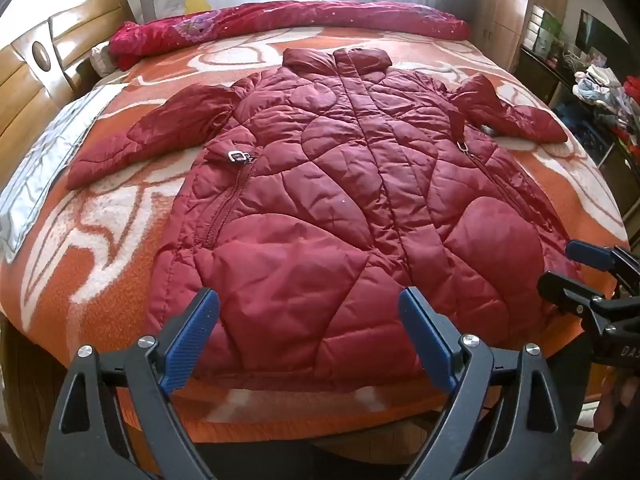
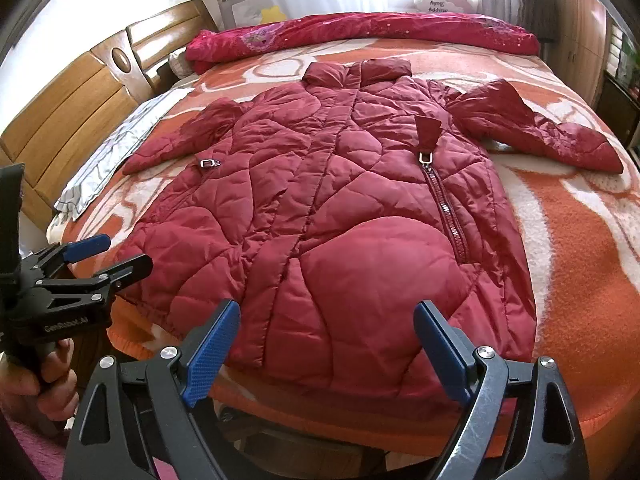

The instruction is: Fold large clothes

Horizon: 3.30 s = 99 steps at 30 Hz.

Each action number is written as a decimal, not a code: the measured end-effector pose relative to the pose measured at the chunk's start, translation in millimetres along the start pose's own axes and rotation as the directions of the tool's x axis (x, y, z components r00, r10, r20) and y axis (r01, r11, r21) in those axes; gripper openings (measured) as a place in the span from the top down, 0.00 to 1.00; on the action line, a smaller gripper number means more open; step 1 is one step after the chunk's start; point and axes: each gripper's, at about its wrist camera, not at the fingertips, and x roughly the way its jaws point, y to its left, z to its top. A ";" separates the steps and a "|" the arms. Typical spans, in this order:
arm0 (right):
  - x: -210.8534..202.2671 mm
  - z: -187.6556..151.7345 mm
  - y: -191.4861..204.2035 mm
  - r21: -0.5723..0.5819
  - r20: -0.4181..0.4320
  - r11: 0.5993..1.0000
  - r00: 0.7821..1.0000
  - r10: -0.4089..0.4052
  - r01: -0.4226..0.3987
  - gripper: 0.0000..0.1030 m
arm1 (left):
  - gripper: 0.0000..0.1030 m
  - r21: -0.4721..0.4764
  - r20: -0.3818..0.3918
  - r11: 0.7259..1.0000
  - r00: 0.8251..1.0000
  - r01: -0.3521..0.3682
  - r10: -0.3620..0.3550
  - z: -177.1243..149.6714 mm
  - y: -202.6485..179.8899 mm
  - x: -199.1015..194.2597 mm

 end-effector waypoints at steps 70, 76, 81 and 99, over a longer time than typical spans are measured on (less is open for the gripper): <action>4.6 47.2 -149.8 0.296 0.093 0.954 0.992 -0.088 0.057 0.13 | 0.11 0.007 -0.029 0.999 0.999 -0.043 0.043 52.9 9.7 51.7; 8.1 60.1 -211.5 0.406 0.114 0.911 0.985 -0.133 0.076 0.13 | 0.11 -0.015 -0.030 0.998 0.998 -0.058 0.058 70.1 17.2 56.5; 12.7 77.2 -270.5 0.498 0.119 0.858 0.970 -0.214 0.128 0.13 | 0.11 -0.029 -0.041 0.998 0.998 -0.050 0.049 83.1 17.8 64.4; 82.1 142.2 -432.7 0.689 0.119 0.703 0.929 -0.350 0.177 0.26 | 0.11 -0.051 -0.150 0.997 0.987 -0.059 0.051 111.7 13.5 114.6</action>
